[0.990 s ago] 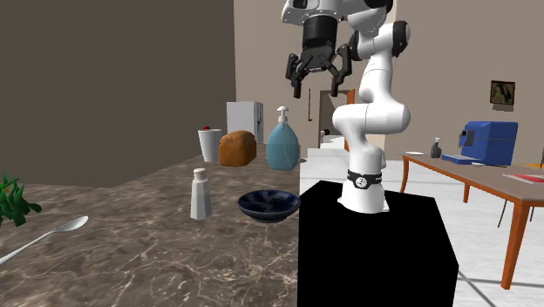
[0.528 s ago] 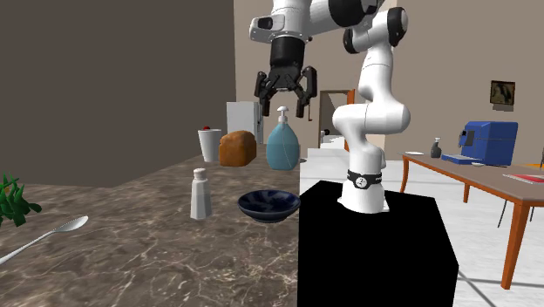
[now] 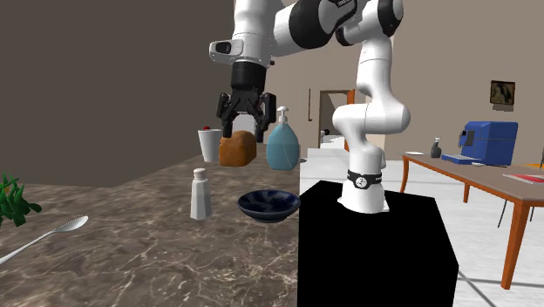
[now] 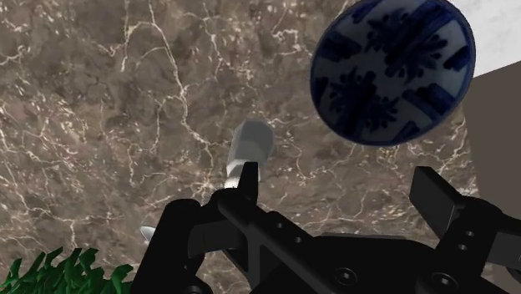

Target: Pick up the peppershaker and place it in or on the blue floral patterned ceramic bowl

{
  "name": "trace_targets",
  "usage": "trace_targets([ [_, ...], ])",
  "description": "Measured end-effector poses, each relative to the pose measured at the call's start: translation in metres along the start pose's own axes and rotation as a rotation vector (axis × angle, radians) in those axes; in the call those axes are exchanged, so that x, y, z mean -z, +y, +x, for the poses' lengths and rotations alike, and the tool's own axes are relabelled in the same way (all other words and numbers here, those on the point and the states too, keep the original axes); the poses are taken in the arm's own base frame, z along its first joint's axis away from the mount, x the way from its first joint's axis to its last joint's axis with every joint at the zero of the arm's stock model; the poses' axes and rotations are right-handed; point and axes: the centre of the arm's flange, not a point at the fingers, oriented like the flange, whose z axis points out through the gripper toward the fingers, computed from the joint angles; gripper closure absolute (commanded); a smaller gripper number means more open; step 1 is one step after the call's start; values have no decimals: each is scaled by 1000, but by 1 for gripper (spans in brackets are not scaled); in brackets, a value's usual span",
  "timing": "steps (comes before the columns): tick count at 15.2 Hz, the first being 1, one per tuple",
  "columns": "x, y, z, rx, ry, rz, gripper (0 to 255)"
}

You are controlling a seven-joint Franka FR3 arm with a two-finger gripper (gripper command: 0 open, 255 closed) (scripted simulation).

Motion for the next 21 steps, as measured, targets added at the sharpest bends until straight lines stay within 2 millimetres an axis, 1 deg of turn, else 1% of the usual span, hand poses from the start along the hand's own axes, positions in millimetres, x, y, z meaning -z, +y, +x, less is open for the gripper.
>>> trace_targets([
  [1,-7,7,9,4,3,-3,0],
  [3,-22,26,21,11,8,-8,0],
  [5,-39,40,39,19,15,-14,0],
  [7,-49,53,55,27,19,-18,0],
  [10,-68,61,57,31,22,-20,0],
  [15,-93,61,59,32,22,-21,0],
  [21,-97,62,57,31,23,-21,0],
])
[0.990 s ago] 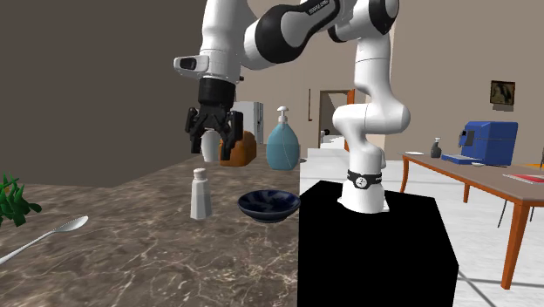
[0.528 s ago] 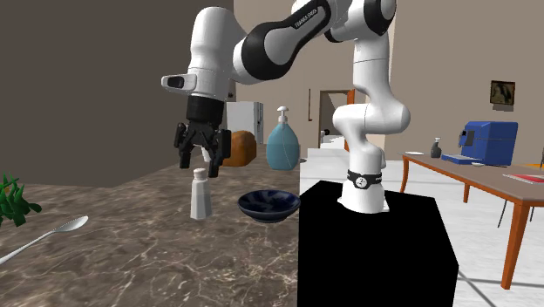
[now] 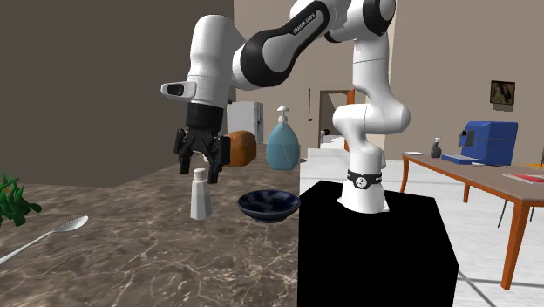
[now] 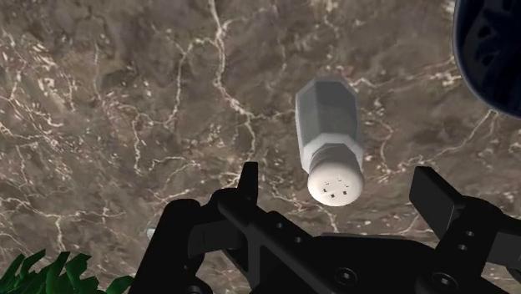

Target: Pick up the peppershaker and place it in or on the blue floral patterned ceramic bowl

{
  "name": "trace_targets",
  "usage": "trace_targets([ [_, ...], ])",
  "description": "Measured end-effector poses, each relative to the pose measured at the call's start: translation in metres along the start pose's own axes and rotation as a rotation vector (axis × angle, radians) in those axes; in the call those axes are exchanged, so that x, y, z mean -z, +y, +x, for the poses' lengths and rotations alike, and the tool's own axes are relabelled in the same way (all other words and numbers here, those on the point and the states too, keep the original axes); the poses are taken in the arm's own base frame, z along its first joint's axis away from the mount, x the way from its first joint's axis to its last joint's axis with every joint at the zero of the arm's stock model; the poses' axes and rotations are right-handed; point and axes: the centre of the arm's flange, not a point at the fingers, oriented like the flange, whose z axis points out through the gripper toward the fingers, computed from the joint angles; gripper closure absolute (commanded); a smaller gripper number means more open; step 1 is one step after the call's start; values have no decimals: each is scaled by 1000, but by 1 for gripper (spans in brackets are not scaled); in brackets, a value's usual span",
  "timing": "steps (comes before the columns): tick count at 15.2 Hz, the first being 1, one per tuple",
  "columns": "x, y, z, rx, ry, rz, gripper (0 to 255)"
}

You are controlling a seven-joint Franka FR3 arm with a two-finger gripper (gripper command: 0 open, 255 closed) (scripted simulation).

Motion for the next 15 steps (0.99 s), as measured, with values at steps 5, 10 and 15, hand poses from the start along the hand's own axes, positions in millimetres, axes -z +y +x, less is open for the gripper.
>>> trace_targets([
  [5,0,0,0,0,1,0,255],
  [10,0,0,0,0,1,0,255],
  [15,16,2,2,0,0,0,255],
])
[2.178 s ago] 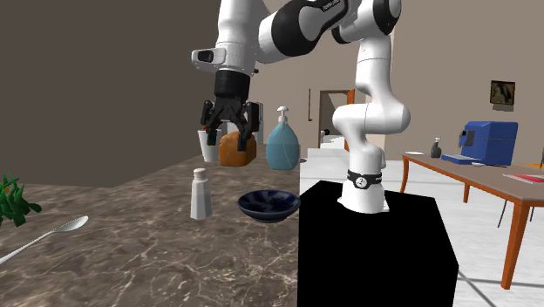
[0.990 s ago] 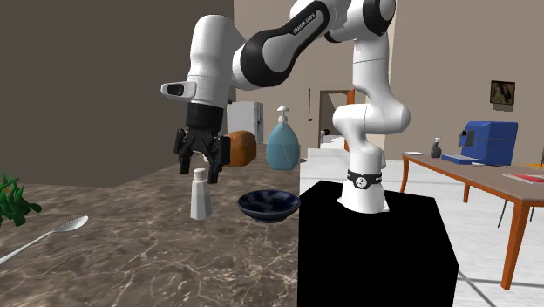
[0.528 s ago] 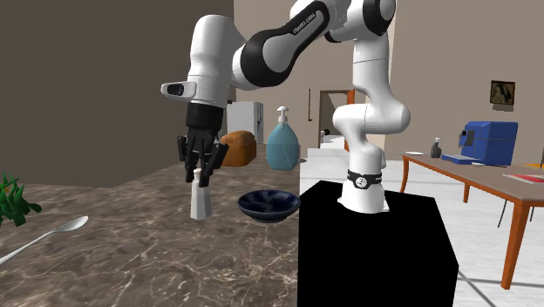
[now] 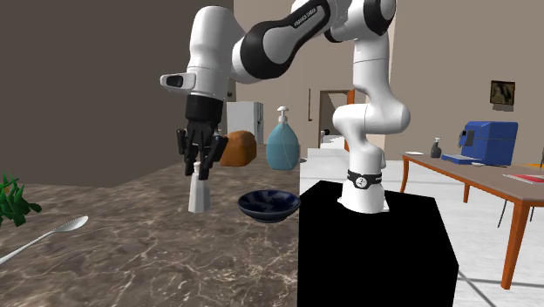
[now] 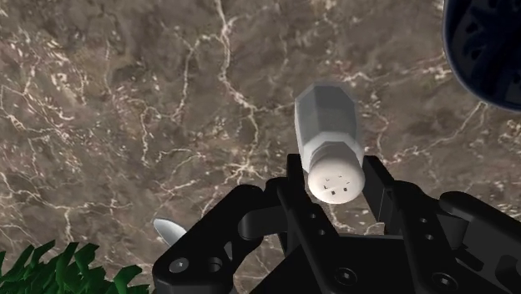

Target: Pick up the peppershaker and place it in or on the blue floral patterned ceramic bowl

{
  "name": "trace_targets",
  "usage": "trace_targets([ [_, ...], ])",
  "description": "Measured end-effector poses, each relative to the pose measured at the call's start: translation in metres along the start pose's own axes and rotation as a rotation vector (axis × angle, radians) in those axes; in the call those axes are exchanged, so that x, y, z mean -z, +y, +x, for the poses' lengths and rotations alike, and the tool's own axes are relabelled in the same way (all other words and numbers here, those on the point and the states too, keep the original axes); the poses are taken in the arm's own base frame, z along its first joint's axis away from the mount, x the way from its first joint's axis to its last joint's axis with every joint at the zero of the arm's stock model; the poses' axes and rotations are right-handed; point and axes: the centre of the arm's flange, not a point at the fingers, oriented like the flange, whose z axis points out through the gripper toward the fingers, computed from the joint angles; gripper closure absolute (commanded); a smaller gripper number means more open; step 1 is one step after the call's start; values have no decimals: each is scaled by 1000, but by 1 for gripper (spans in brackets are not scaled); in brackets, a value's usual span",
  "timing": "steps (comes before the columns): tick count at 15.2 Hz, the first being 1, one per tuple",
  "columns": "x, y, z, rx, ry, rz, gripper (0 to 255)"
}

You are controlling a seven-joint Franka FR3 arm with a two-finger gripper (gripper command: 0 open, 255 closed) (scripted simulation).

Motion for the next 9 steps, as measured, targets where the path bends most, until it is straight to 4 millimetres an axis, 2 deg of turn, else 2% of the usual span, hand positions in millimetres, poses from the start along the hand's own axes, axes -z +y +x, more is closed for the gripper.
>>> trace_targets([
  [9,46,5,7,0,0,0,255],
])
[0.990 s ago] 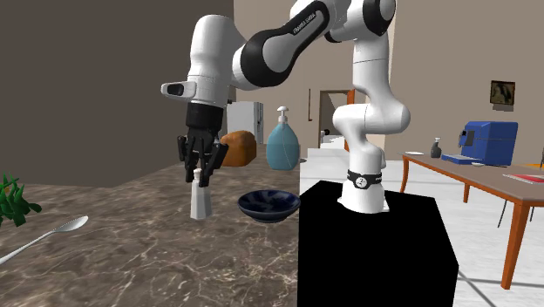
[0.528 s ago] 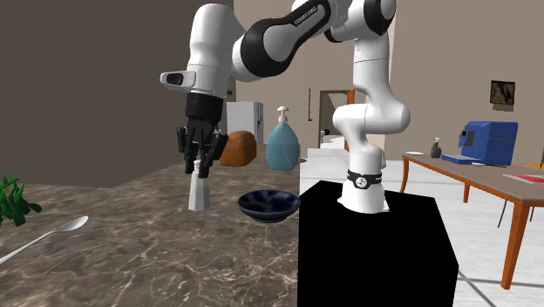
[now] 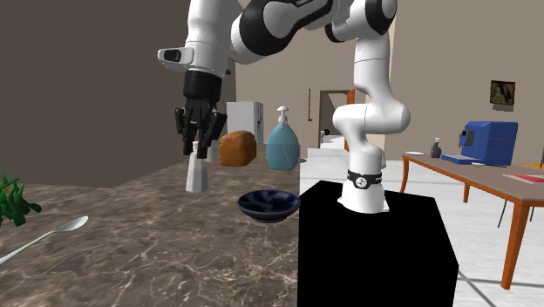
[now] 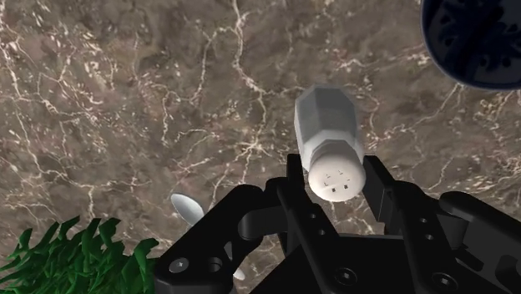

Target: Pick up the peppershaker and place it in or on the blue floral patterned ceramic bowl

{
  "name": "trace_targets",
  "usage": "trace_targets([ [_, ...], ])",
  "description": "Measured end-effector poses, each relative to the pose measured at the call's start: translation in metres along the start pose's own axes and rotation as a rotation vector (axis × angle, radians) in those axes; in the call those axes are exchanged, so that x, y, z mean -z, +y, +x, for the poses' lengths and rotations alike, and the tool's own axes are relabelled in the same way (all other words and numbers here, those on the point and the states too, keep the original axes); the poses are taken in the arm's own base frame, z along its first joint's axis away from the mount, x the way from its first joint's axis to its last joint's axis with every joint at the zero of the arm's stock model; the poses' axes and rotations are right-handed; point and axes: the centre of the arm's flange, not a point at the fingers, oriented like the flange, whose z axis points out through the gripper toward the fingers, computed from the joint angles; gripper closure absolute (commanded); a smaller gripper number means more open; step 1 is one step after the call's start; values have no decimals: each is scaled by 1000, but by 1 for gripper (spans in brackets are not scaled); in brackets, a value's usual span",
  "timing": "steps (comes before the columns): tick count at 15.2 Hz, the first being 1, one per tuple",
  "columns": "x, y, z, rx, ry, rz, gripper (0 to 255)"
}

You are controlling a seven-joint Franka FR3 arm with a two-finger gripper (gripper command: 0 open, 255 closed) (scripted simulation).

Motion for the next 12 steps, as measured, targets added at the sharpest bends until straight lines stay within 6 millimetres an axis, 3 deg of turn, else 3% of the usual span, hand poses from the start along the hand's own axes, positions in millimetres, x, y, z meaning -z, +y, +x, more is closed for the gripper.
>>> trace_targets([
  [9,45,2,7,0,0,0,255],
  [12,58,-19,-7,0,-1,1,255],
])
